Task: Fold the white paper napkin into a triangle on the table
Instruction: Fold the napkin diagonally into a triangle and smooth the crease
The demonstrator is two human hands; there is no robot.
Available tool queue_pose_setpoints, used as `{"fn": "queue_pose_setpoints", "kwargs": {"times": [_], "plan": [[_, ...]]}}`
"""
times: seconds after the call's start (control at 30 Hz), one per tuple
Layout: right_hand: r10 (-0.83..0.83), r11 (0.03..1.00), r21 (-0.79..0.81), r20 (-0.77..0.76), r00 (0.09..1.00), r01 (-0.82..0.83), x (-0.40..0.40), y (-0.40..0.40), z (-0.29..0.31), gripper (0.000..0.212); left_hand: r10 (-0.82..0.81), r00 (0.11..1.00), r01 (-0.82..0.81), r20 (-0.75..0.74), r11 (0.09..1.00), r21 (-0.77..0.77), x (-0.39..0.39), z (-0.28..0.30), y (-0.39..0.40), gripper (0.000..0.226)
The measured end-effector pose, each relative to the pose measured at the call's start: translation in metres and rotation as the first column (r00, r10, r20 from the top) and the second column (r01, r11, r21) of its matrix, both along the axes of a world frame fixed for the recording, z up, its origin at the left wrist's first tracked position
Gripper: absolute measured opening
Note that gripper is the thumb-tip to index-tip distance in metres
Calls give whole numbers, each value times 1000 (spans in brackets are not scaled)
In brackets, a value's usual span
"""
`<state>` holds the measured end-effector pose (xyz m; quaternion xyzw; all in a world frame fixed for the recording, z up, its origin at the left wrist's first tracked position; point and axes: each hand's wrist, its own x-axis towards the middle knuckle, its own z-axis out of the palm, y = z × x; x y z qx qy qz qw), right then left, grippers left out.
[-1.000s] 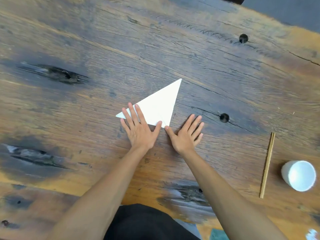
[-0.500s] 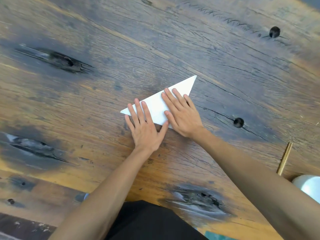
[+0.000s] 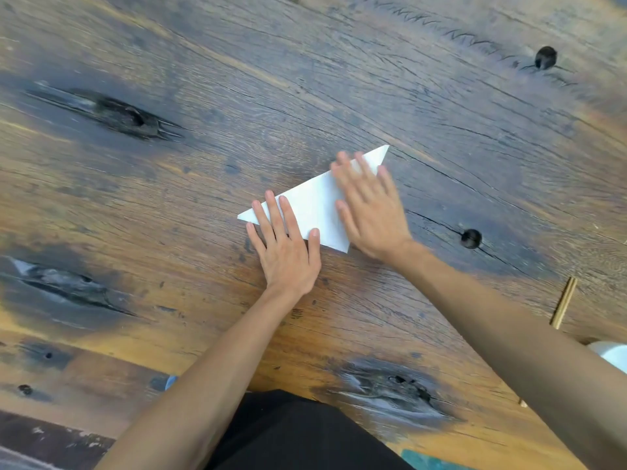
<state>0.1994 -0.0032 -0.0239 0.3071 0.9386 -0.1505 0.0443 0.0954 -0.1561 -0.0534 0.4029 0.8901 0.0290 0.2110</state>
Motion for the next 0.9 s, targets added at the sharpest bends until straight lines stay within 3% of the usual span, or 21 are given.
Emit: {"fn": "queue_pose_setpoints", "kwargs": {"times": [0.07, 0.17, 0.3, 0.5, 0.7, 0.8, 0.9], "plan": [[213, 976, -53, -6, 977, -213, -12, -23, -4, 59, 0, 1000, -1, -8, 1000, -13, 0, -1, -1, 72], [292, 952, -95, 2, 957, -290, -12, -35, -14, 59, 1, 1000, -1, -12, 1000, -19, -1, -2, -2, 71], [219, 976, -4, 44, 975, -220, 1, -18, -22, 57, 13, 1000, -13, 2, 1000, 23, -3, 0, -5, 72], [-101, 992, 80, 103, 990, 93, 27, 23, -21, 55, 86, 996, -86, 12, 996, 26, -17, 3, -21, 68], [-164, 986, 37, 66, 984, 162, 13, 9, -14, 58, 135, 990, -137, 34, 990, 34, -26, 10, -21, 71], [-38, 996, 77, 40, 998, 35, -12, -18, -11, 59, 18, 998, -23, 52, 995, 101, -14, 13, -2, 68], [48, 991, 119, 58, 997, -55, -28, -38, -11, 61, -10, 999, 7, 33, 997, 74, -8, 8, 9, 64]]}}
